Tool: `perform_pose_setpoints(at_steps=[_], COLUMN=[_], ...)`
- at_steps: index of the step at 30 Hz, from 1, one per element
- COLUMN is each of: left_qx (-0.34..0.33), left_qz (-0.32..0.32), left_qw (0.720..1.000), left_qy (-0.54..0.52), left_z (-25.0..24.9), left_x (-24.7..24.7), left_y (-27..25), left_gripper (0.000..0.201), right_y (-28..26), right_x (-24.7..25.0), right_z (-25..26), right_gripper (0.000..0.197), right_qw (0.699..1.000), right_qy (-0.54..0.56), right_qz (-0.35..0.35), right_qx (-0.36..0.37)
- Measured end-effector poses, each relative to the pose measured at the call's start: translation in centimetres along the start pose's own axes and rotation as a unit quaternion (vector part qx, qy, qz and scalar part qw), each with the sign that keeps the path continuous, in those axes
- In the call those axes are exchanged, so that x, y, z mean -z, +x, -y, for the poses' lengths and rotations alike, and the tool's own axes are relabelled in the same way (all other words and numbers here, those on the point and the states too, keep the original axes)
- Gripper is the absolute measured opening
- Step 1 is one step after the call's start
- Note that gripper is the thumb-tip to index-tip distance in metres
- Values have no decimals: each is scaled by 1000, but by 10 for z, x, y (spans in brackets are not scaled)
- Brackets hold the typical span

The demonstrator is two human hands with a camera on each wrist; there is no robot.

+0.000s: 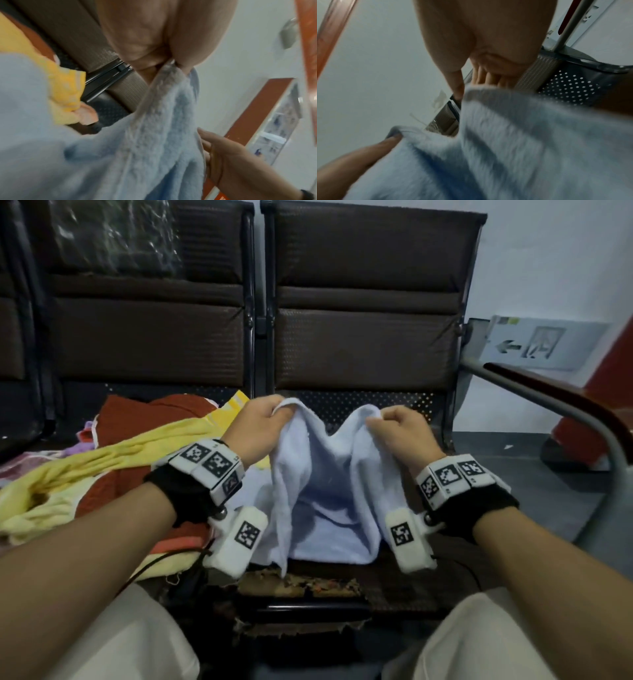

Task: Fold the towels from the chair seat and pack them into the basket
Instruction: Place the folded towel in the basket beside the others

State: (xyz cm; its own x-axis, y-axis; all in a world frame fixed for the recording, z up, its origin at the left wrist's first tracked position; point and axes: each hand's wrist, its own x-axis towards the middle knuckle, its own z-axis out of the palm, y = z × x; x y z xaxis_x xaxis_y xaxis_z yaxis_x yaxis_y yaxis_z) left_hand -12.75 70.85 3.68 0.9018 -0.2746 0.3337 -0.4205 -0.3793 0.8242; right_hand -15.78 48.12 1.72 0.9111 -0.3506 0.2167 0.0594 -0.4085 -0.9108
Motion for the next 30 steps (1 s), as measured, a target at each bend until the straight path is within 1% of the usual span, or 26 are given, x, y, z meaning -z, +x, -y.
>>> perform_pose_setpoints(at_steps=[2, 3, 4, 5, 6, 7, 8, 9, 10, 12, 13, 14, 15, 17, 19, 21, 22, 23, 24, 26, 28, 29, 30], left_qx=[67, 101, 134, 176, 216, 245, 259, 260, 252, 219, 201, 182, 167, 136, 112, 80, 58, 33, 13, -26, -51, -51, -46], left_qz=[7, 26, 46, 70, 94, 119, 145, 168, 184, 219, 253, 296, 342, 407, 431, 444, 449, 453, 454, 460, 472, 479, 484], left_qw=[997, 994, 988, 978, 964, 953, 948, 947, 949, 949, 941, 928, 910, 875, 858, 842, 828, 813, 799, 777, 770, 773, 778], left_qy=[-25, -36, -61, -90, -120, -129, -118, -83, -34, 61, 98, 131, 164, 222, 255, 297, 330, 364, 395, 430, 425, 413, 397], left_z=[13, 19, 26, 30, 33, 35, 39, 41, 44, 48, 48, 47, 47, 46, 45, 44, 45, 45, 45, 44, 42, 41, 40], left_x=[-9, -13, -17, -21, -25, -29, -33, -35, -38, -41, -41, -42, -45, -53, -62, -72, -76, -79, -82, -84, -83, -81, -79], left_y=[-4, -7, -8, -9, -10, -11, -11, -12, -13, -17, -19, -21, -23, -29, -36, -41, -43, -45, -47, -47, -45, -43, -40], left_gripper=[24, 21, 17, 12, 11, 25, 37, 44, 46, 34, 29, 34, 43, 52, 55, 55, 54, 53, 48, 31, 20, 18, 18], right_y=[-8, -12, -15, -18, -19, -20, -20, -20, -20, -20, -20, -20, -21, -21, -20, -20, -20, -23, -25, -29, -32, -34, -35], right_x=[-8, -10, -11, -10, -8, -6, -4, -3, -2, -2, -3, -4, -5, -6, -3, 1, 4, 6, 7, 10, 12, 13, 14], right_z=[-7, -11, -16, -21, -26, -31, -36, -39, -42, -47, -49, -50, -51, -52, -54, -57, -59, -60, -62, -62, -59, -57, -54], right_gripper=[21, 30, 36, 40, 41, 42, 43, 44, 45, 44, 41, 41, 42, 48, 52, 49, 47, 43, 41, 34, 26, 23, 21], right_qw=[989, 979, 968, 957, 942, 921, 896, 870, 847, 817, 804, 792, 780, 766, 758, 738, 727, 722, 724, 742, 773, 797, 828], right_qy=[41, 43, 11, -50, -126, -205, -279, -339, -380, -407, -412, -418, -424, -435, -441, -448, -447, -442, -434, -415, -394, -376, -348], right_qz=[126, 181, 225, 259, 288, 312, 331, 348, 365, 401, 418, 433, 446, 457, 460, 478, 490, 499, 501, 492, 468, 446, 416], right_qx=[-59, -89, -109, -118, -118, -109, -96, -82, -74, -86, -95, -105, -114, -125, -139, -163, -176, -186, -191, -187, -169, -155, -144])
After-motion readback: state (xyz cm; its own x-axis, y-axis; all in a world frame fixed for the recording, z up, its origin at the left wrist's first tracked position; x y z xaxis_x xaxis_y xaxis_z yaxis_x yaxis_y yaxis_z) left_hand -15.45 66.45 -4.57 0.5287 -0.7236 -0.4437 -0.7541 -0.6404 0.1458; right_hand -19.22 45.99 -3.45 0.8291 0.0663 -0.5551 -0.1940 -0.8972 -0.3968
